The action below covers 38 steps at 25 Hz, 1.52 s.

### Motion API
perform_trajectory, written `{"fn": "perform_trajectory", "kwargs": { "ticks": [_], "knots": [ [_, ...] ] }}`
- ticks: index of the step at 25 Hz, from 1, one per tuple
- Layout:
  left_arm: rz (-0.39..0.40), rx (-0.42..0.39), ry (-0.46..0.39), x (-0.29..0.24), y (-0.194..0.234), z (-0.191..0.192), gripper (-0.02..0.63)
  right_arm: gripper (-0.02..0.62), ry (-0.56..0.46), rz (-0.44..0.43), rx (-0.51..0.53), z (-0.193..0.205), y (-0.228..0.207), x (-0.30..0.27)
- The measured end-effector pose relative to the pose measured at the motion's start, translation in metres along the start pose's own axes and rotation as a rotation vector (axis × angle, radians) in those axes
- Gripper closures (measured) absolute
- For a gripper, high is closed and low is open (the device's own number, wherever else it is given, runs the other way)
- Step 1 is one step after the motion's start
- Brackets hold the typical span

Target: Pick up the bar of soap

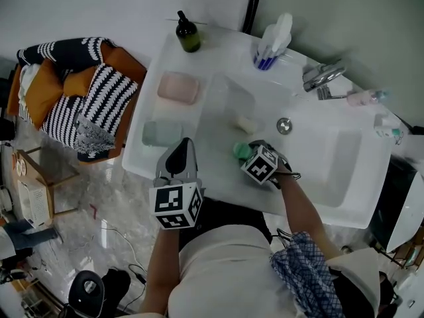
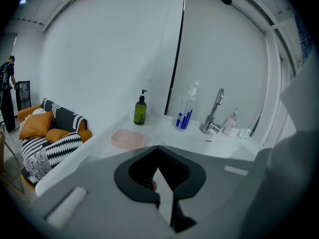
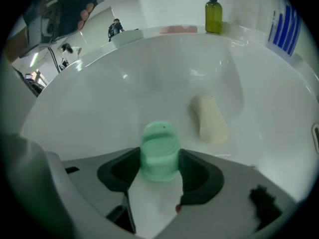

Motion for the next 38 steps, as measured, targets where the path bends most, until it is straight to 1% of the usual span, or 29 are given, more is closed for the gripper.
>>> {"fn": "perform_trajectory", "kwargs": {
  "ticks": [10,17,21,29,33,34,37,38],
  "knots": [
    [0.003,0.005,0.002,-0.001,-0.001,0.002,0.598,0.341,0.005,-0.026,-0.004,-0.002,-0.003,-0.003],
    [-0.013,0.023,-0.001,0.003,0.004,0.004,0.598,0.341,0.049,-0.059,-0.015,-0.002,-0.006,-0.005],
    [-0.015,0.024,0.0,0.003,0.004,0.005,0.598,0.341,0.051,-0.083,-0.054,-0.002,-0.007,-0.005],
    [-0.011,0.024,-0.007,0.004,0.003,0.002,0.598,0.339,0.044,-0.083,-0.074,-0.002,-0.007,-0.006],
    [-0.012,0.025,-0.001,0.005,0.005,0.004,0.598,0.339,0.063,-0.077,-0.075,-0.002,-0.008,-0.007],
    [-0.011,0.026,0.002,0.005,0.005,0.005,0.598,0.341,0.062,-0.079,-0.089,-0.002,-0.008,-0.007],
    [-0.005,0.02,-0.003,0.008,0.004,0.005,0.598,0.339,0.038,-0.102,-0.174,0.001,-0.008,-0.004],
    [-0.004,0.019,-0.006,0.009,0.004,0.004,0.598,0.339,0.029,-0.104,-0.183,0.001,-0.008,-0.001]
  ]
}}
Point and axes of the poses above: the fingertips, and each gripper's own axes: x backward along the fingers, y to its left, z out of its underside, the point moved 5 cm from there along x, backward along the fingers, and after that the axes turned 2 degrees about -x, right-handed, at the moved point
